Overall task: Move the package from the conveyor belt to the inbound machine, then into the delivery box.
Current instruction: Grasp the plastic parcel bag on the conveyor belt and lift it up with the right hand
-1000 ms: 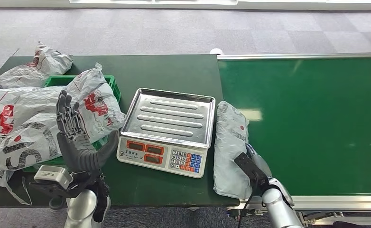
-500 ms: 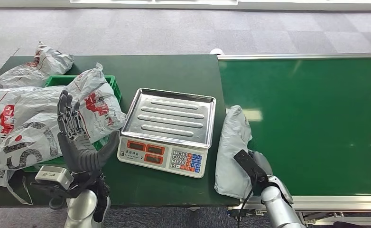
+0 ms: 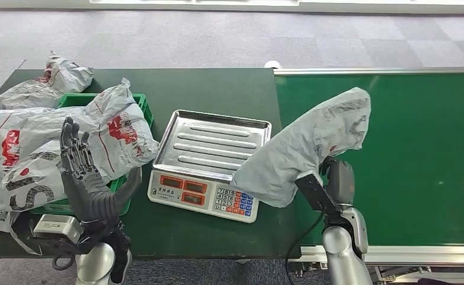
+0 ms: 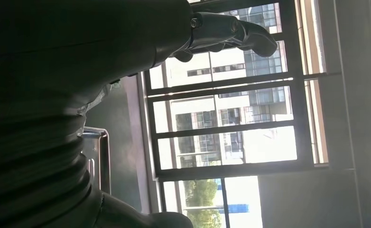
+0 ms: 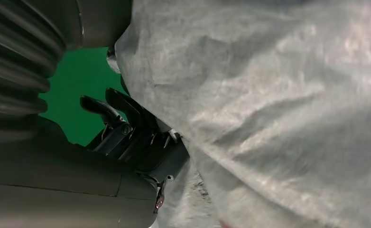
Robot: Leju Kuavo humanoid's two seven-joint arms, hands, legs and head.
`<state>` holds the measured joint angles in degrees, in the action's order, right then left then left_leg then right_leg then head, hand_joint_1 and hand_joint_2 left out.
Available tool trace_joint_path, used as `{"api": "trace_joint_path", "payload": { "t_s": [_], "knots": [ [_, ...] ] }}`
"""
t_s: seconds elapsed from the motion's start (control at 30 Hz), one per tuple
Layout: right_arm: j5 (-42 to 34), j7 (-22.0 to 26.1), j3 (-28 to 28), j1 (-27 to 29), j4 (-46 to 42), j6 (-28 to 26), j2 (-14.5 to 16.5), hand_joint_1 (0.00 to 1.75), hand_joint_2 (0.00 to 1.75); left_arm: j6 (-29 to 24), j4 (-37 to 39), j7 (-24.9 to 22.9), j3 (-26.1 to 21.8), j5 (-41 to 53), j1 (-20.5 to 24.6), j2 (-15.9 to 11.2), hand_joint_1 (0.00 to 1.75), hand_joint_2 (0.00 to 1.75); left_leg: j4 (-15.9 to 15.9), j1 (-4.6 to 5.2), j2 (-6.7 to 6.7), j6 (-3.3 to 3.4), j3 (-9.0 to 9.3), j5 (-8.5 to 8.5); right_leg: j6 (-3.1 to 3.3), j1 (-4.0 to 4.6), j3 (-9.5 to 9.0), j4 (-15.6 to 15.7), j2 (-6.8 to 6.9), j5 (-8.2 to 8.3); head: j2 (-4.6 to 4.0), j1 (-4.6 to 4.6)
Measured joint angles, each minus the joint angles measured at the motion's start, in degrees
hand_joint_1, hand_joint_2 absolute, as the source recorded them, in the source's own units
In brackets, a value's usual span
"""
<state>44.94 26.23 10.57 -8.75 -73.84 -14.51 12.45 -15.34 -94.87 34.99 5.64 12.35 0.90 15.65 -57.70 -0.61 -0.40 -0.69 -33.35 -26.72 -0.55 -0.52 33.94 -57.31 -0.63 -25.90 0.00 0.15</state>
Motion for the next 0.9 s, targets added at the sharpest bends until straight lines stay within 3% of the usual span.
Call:
{"api": "trace_joint_path", "payload": {
  "t_s": [0.13,0.23,0.6,0.73,0.9],
  "knots": [
    [4.10,-0.28,-1.95,3.01,-12.64,-12.89,2.10,1.75,1.75,-0.16,-0.11,-0.19,0.00,0.02,0.04,0.02,0.00,1.75,-0.01,0.02,-0.06,0.03,0.01,0.01,-0.02,-0.10,-0.03,0.00,0.09,0.00,0.00,0.01],
    [9.14,-3.07,-3.78,4.19,-20.28,-18.63,3.16,1.75,1.75,-0.39,0.02,-0.30,0.02,0.04,0.12,0.14,0.00,1.75,-0.01,0.04,-0.02,0.04,0.04,-0.01,-0.03,-0.11,-0.03,0.01,0.07,0.00,0.00,0.01],
    [14.05,-5.97,-6.90,5.04,-28.17,-20.32,4.05,1.75,1.75,-0.67,0.60,-0.54,0.24,0.03,0.42,0.35,0.00,1.75,-0.01,0.06,-0.01,0.05,0.04,0.00,-0.03,-0.10,-0.11,0.00,0.07,0.01,0.00,0.01],
    [20.78,-12.05,-12.27,-1.82,-20.75,-14.47,4.08,1.75,1.75,-0.08,1.74,-0.14,1.33,-0.91,2.15,0.41,0.00,1.75,0.00,0.06,0.22,0.03,-0.10,0.01,-0.01,-0.07,-0.10,-0.04,-0.16,0.07,0.00,0.00],
    [23.49,-18.70,-19.76,-18.42,4.95,-15.85,5.89,1.75,1.75,-0.09,3.63,0.68,4.87,-2.98,4.63,0.45,0.00,1.75,0.00,0.05,0.21,-0.05,0.06,0.38,0.03,-0.03,0.02,-0.08,-0.20,0.35,0.00,-0.01]
  ]
}}
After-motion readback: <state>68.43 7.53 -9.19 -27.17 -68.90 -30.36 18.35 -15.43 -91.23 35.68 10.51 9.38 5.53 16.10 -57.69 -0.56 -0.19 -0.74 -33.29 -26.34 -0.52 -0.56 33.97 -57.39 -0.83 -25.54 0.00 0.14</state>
